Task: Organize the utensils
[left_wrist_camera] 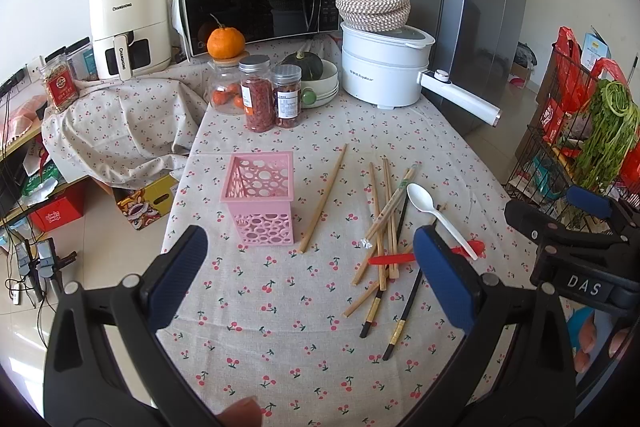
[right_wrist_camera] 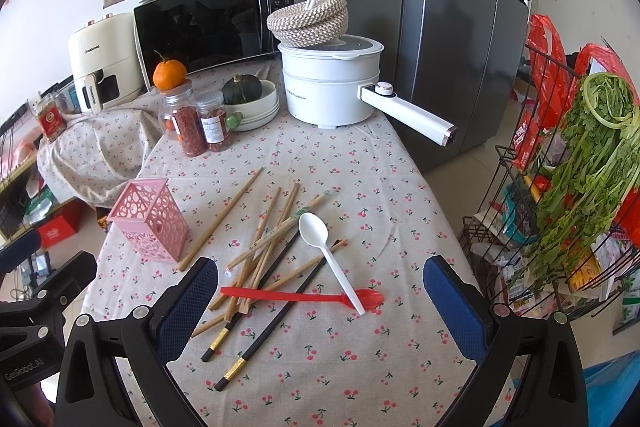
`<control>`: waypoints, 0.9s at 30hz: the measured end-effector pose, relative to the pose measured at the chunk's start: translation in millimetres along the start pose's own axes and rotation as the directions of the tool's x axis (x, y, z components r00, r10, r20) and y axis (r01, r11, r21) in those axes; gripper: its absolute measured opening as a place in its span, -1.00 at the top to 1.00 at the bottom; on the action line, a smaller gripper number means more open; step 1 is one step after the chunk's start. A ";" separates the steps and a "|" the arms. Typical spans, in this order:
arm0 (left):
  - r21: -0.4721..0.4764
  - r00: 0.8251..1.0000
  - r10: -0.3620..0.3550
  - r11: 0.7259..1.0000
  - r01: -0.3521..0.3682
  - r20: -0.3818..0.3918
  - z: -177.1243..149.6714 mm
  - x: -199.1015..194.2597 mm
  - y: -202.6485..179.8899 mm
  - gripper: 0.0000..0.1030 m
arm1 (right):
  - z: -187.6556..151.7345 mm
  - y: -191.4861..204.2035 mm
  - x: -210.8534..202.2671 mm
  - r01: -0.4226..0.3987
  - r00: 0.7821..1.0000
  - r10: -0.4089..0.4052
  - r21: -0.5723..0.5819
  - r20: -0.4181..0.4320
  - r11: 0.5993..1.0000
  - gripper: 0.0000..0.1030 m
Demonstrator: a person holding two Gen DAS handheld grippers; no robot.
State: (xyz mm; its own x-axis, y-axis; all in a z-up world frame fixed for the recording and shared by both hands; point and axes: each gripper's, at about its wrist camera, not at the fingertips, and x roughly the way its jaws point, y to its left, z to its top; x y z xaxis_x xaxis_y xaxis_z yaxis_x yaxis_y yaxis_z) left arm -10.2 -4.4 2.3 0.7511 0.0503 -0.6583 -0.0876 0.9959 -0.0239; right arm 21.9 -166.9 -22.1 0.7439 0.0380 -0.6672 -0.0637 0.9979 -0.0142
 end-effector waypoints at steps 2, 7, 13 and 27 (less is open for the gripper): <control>0.001 1.000 0.001 1.000 -0.001 0.001 -0.2 0.0 -0.1 -0.98 | -1.9 -0.1 0.2 0.001 1.000 -0.001 0.000 0.000 1.000 -1.00; 0.002 1.000 0.004 1.000 -0.004 -0.008 -2.5 2.4 0.4 -0.98 | -1.6 -0.1 -0.6 -0.001 1.000 0.001 0.005 -0.002 1.000 -1.00; -0.011 1.000 -0.003 1.000 0.003 -0.030 -0.4 7.3 3.5 -0.98 | -1.8 -0.1 -1.4 -0.004 1.000 0.004 0.007 -0.005 1.000 -1.00; 0.048 0.970 -0.113 0.991 0.126 -0.214 42.8 59.9 -15.1 -0.98 | 26.3 -33.5 45.3 -0.104 0.986 0.115 0.086 -0.125 0.991 -1.00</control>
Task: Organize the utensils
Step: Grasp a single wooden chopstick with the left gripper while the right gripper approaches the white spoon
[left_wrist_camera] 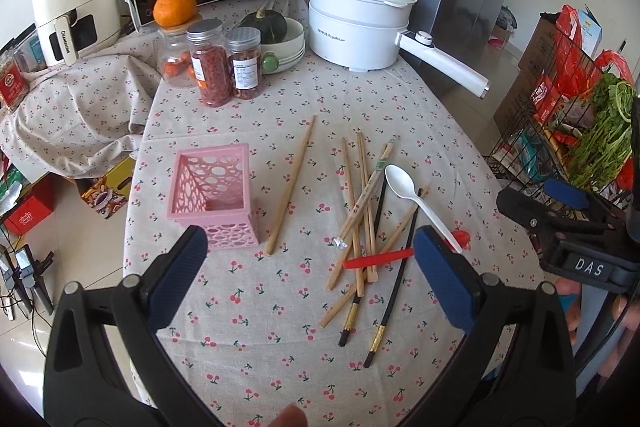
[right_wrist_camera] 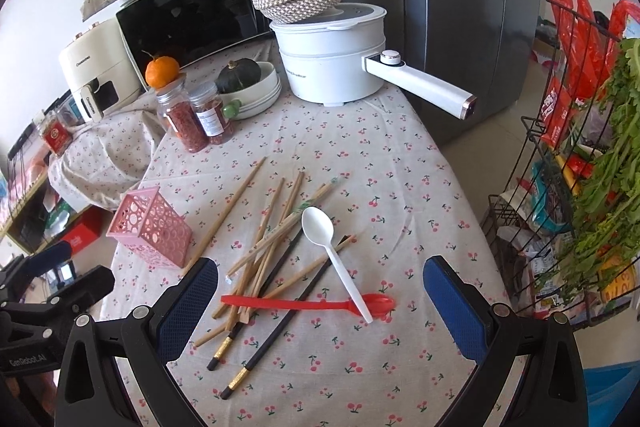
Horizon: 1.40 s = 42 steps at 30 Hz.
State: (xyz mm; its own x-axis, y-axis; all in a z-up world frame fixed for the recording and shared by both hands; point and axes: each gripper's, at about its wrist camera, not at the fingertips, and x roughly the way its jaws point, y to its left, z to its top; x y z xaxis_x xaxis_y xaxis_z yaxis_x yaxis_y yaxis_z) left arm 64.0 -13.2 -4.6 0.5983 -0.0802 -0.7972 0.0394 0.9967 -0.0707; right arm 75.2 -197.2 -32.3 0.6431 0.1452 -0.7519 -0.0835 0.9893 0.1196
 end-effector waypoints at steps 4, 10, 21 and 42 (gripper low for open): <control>0.045 0.993 -0.021 0.999 0.026 -0.118 24.5 37.8 -12.2 -0.91 | 7.2 -18.2 23.1 -0.004 0.998 0.006 0.035 -0.066 0.999 -1.00; 0.068 0.967 0.028 0.998 -0.012 -0.252 58.5 107.2 -23.6 -0.35 | 11.9 -42.5 50.9 0.002 0.987 0.016 0.113 -0.162 0.994 -1.00; 0.011 0.896 0.129 0.990 -0.137 -0.426 84.4 218.3 -4.7 0.36 | 15.6 -62.5 67.8 0.043 0.979 -0.019 0.114 -0.201 0.993 -1.00; -0.007 0.962 -0.036 0.999 0.035 -0.271 59.2 154.1 -6.3 0.85 | 10.8 -77.9 101.4 0.054 0.956 -0.009 0.146 -0.292 0.988 -1.00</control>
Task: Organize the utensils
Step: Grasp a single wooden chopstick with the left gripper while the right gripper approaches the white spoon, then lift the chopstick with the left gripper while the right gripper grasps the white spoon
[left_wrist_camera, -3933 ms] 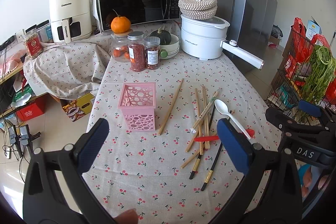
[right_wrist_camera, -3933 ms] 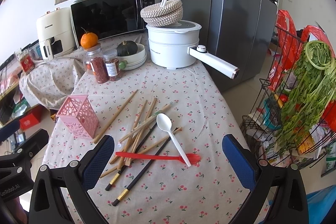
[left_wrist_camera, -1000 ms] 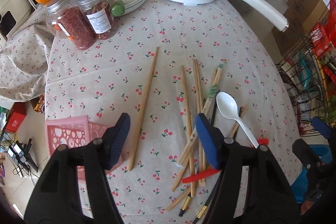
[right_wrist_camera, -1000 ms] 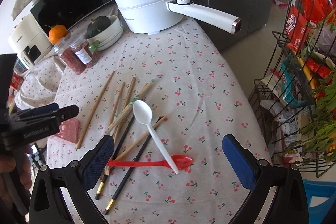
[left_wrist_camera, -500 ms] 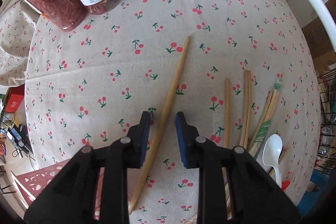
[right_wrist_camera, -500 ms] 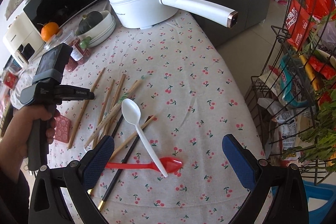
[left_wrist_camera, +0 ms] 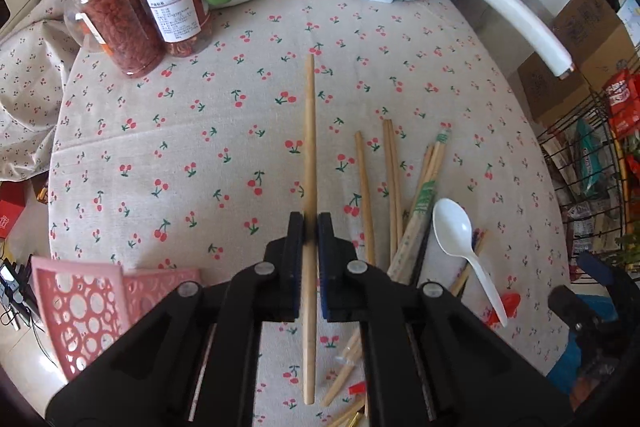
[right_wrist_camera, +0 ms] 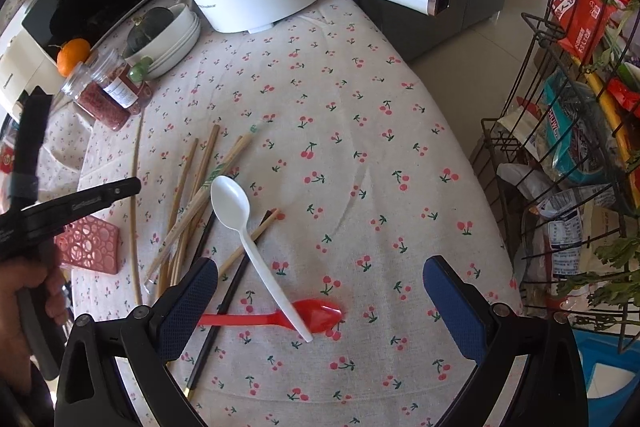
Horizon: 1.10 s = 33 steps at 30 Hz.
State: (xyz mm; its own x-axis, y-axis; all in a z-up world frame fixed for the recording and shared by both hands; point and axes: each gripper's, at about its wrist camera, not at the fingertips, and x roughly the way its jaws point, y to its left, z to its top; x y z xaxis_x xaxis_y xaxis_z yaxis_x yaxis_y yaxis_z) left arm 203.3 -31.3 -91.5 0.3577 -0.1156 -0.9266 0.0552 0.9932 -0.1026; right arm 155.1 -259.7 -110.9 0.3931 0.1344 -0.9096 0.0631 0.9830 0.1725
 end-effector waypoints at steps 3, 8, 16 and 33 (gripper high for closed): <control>0.012 0.997 -0.035 0.999 0.035 0.064 -23.5 -40.1 4.7 0.85 | 2.1 1.2 9.4 -0.002 1.000 0.002 -0.006 -0.013 1.000 -0.91; 0.029 0.981 -0.073 0.997 0.069 0.180 -45.1 -87.6 15.6 0.85 | 11.4 13.0 26.8 -0.057 0.997 0.055 -0.038 -0.053 0.998 -0.43; 0.011 0.952 -0.122 0.992 0.124 0.282 -65.1 -102.8 35.2 0.85 | 27.8 65.5 51.1 -0.063 0.997 0.049 -0.257 -0.061 0.964 -0.17; 0.003 0.933 -0.120 0.992 0.127 0.338 -67.7 -112.9 53.0 0.85 | 34.5 100.2 91.7 0.056 0.994 -0.089 -0.401 -0.063 0.914 0.30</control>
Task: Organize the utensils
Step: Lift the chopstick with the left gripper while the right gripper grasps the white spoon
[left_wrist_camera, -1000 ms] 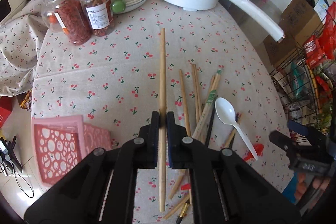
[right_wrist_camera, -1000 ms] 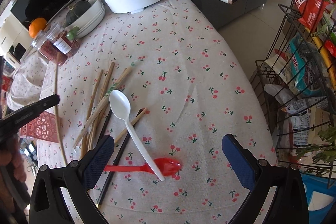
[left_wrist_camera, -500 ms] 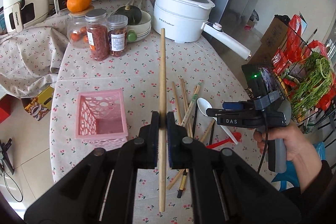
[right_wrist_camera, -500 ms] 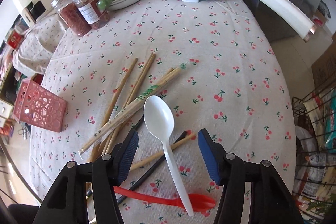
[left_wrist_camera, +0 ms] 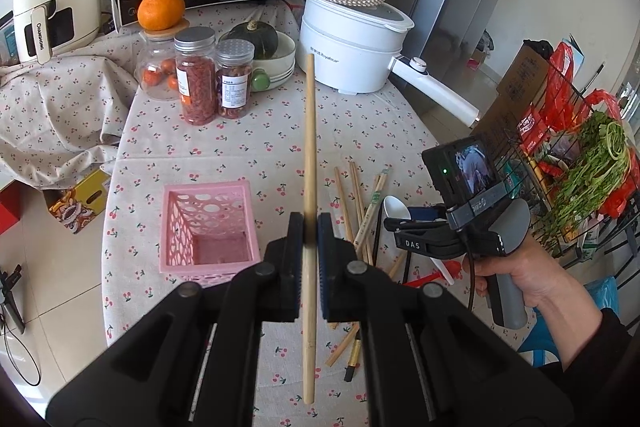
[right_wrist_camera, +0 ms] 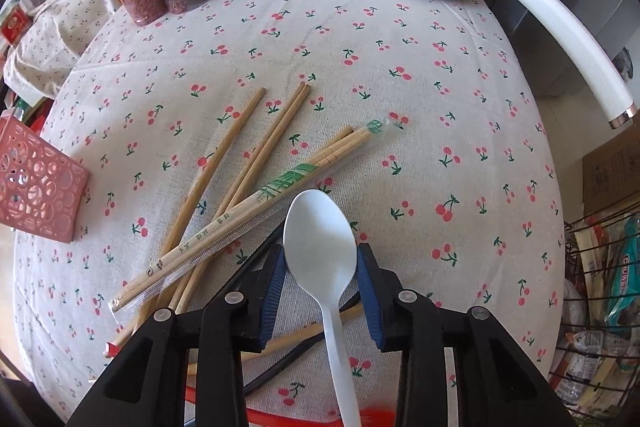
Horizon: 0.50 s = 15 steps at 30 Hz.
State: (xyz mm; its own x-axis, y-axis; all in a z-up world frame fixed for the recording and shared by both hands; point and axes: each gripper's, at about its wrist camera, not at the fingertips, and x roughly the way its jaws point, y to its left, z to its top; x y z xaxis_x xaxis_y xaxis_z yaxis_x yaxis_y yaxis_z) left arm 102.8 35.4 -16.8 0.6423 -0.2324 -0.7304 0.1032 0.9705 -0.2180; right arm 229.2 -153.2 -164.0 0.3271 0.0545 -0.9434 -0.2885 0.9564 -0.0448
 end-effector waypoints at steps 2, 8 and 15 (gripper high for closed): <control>-0.006 0.999 -0.008 1.000 0.008 0.047 3.0 -9.2 2.9 0.85 | -0.7 -0.5 -2.9 -0.003 1.000 0.003 0.004 0.013 1.000 0.30; -0.041 0.953 0.028 0.999 -0.016 0.300 17.6 -45.0 21.3 0.85 | -4.6 1.9 -40.1 -0.018 0.994 0.016 0.022 0.112 1.000 0.31; -0.091 0.809 0.185 0.983 -0.162 0.559 21.3 -44.1 39.3 0.85 | -8.4 13.0 -79.8 -0.055 0.973 0.046 0.030 0.227 0.998 0.30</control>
State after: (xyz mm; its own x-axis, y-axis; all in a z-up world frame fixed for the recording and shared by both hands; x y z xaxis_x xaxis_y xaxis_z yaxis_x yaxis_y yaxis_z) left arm 94.7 85.2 20.6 0.9627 0.0278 -0.2693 -0.0717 0.9854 -0.1546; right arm 191.8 -147.5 -92.0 0.5090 0.1623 -0.8453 -0.2784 0.9603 0.0168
